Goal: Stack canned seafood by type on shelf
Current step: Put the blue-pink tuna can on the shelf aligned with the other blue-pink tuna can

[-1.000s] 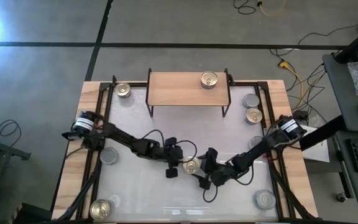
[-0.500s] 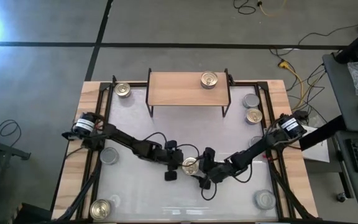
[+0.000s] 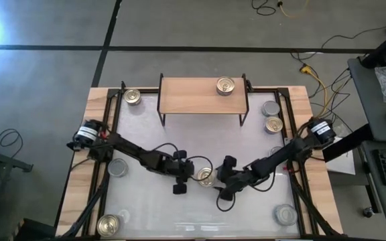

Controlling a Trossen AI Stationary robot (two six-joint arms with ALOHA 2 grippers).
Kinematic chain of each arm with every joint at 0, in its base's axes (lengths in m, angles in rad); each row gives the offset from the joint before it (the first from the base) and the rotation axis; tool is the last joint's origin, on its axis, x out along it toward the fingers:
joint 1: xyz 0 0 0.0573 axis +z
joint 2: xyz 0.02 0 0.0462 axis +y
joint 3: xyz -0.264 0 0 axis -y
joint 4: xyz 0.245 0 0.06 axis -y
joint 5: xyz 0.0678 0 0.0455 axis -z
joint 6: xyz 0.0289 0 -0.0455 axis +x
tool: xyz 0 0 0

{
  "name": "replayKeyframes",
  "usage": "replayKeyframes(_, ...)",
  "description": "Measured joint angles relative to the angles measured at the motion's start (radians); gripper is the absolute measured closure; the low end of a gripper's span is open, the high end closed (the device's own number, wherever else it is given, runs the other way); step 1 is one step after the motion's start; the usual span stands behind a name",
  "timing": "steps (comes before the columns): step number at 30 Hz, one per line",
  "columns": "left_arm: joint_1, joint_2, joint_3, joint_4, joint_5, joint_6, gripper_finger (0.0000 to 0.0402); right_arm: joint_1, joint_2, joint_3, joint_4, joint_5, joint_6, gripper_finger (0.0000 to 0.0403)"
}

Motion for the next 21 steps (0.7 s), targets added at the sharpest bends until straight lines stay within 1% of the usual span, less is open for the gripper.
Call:
replayKeyframes(3, 0.004, -0.023, 0.000, -0.069, -0.082, 0.007, 0.0326, 0.019, -0.043, 0.000, -0.114, -0.005, 0.111, 0.0015)
replayKeyframes(5, 0.010, -0.030, -0.001, -0.076, -0.129, 0.023, 0.0326, 0.053, -0.043, 0.000, -0.140, 0.019, 0.213, 0.0014)
replayKeyframes(7, 0.021, -0.031, -0.002, -0.047, -0.134, 0.051, 0.0326, 0.105, -0.016, 0.000, -0.092, 0.098, 0.262, 0.0014)
replayKeyframes(10, 0.035, -0.022, -0.002, 0.043, -0.131, 0.113, 0.0326, 0.180, 0.051, 0.013, 0.014, 0.277, 0.308, 0.0014)
replayKeyframes(13, 0.048, -0.006, -0.002, 0.098, -0.123, 0.169, 0.0326, 0.209, 0.127, 0.056, 0.019, 0.410, 0.370, 0.0014)
replayKeyframes(15, 0.055, 0.002, -0.002, 0.120, -0.123, 0.185, 0.0326, 0.210, 0.177, 0.096, 0.021, 0.450, 0.387, 0.0014)
replayKeyframes(18, 0.062, 0.013, -0.004, 0.134, -0.107, 0.183, 0.0326, 0.200, 0.240, 0.166, 0.022, 0.476, 0.391, 0.0014)
replayKeyframes(19, 0.065, 0.020, -0.004, 0.141, -0.100, 0.177, 0.0326, 0.197, 0.257, 0.187, 0.024, 0.498, 0.393, 0.0014)
replayKeyframes(21, 0.065, 0.028, -0.005, 0.141, -0.097, 0.166, 0.0326, 0.195, 0.292, 0.219, 0.019, 0.575, 0.403, 0.0014)
